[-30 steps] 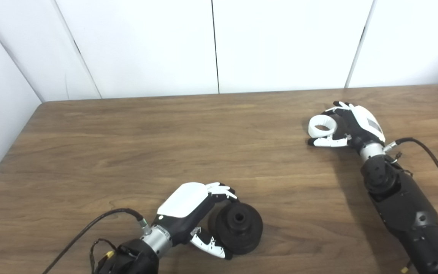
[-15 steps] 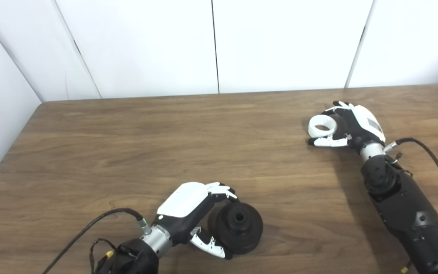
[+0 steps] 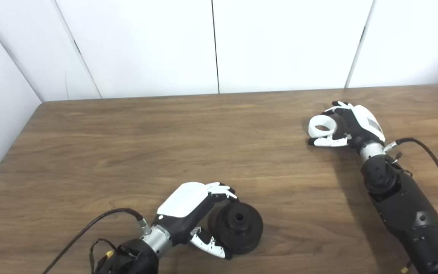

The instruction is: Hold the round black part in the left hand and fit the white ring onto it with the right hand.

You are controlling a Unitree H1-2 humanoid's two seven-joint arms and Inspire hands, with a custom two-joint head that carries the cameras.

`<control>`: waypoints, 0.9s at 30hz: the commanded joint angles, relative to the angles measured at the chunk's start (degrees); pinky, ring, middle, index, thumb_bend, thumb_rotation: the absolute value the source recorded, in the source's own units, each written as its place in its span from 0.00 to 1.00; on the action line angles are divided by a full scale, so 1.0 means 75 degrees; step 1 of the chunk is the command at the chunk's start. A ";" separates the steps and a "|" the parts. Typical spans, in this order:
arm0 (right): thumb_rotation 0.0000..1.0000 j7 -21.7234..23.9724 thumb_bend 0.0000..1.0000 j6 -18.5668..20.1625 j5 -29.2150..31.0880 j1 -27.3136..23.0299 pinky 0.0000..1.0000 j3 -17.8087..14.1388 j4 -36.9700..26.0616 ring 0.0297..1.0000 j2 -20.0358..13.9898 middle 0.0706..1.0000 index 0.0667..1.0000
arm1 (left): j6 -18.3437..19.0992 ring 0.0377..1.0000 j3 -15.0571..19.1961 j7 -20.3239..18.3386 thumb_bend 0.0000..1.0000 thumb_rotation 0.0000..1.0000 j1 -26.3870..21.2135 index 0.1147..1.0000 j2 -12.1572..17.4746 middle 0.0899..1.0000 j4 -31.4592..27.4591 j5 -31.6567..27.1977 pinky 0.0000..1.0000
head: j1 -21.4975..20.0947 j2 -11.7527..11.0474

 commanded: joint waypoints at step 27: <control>0.14 -0.0424 0.53 -0.0259 -0.0067 -0.0315 0.90 -0.0040 0.0084 0.96 -0.0070 0.89 0.46 | -0.0077 0.92 0.0045 0.0023 0.87 0.22 -0.0067 0.66 0.0052 0.86 -0.0147 -0.0035 0.84 | 0.0012 0.0030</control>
